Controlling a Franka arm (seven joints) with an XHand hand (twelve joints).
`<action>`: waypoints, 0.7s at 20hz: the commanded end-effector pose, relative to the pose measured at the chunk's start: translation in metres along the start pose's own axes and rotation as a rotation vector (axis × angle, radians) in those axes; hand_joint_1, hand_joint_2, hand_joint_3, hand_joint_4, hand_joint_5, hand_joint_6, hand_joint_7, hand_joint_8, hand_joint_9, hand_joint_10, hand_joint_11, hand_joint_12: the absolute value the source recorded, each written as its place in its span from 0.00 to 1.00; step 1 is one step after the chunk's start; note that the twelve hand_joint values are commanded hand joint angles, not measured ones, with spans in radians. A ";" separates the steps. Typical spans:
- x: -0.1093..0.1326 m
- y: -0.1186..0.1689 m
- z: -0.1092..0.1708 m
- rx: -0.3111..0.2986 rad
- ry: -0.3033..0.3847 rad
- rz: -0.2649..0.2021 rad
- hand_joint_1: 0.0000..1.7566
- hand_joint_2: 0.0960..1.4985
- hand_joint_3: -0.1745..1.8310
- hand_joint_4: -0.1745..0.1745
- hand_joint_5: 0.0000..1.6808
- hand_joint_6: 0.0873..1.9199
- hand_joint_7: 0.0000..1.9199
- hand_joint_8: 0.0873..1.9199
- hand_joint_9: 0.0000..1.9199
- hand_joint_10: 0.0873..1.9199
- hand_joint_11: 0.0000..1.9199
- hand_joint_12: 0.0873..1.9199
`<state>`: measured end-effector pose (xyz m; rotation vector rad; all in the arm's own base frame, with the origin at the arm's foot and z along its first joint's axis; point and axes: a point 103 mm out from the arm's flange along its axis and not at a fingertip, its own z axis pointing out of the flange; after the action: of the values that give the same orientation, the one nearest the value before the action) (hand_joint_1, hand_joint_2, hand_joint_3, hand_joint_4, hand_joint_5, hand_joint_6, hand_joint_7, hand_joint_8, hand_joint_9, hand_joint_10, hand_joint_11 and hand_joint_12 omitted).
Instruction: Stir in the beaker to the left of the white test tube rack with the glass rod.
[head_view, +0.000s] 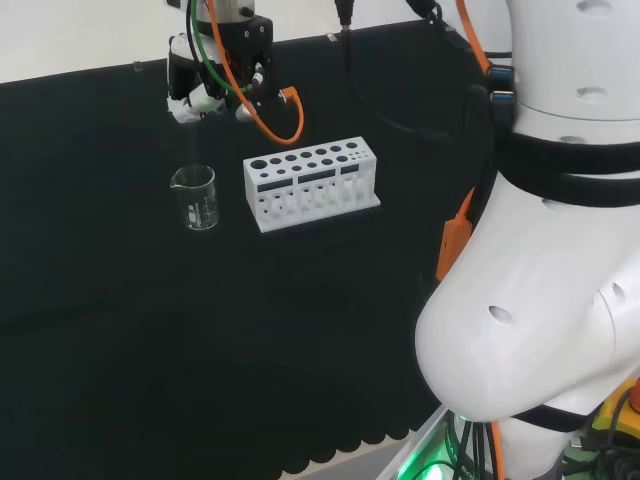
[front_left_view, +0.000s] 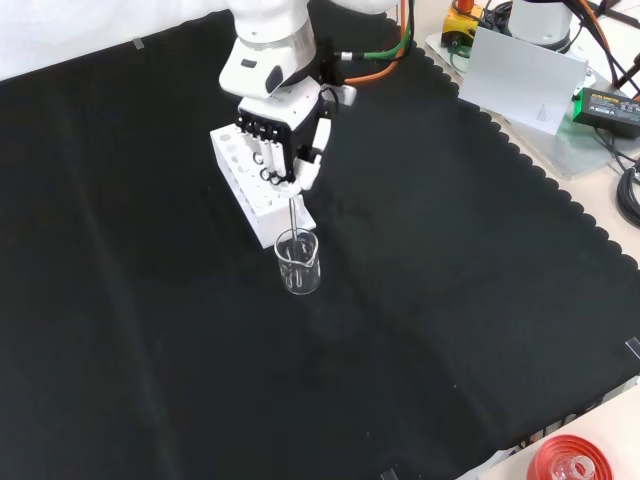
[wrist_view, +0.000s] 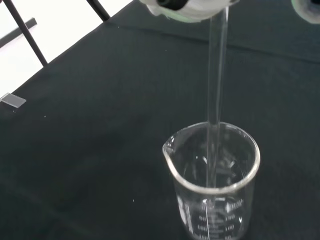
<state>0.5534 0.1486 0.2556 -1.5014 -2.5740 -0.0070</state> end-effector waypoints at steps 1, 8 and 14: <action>0.012 -0.024 -0.007 0.004 -0.025 0.003 0.76 0.66 0.00 0.00 0.90 0.00 0.78 0.04 0.99 0.03 0.90 0.20; 0.035 -0.027 -0.009 0.000 -0.027 -0.021 0.76 0.66 0.00 0.00 0.90 0.00 0.78 0.03 0.99 0.03 0.90 0.20; 0.041 -0.015 -0.007 -0.013 -0.025 -0.033 0.76 0.66 0.00 0.00 0.90 0.00 0.79 0.03 0.99 0.03 0.90 0.20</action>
<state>0.5166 0.1685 0.2700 -1.4776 -2.6160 0.0075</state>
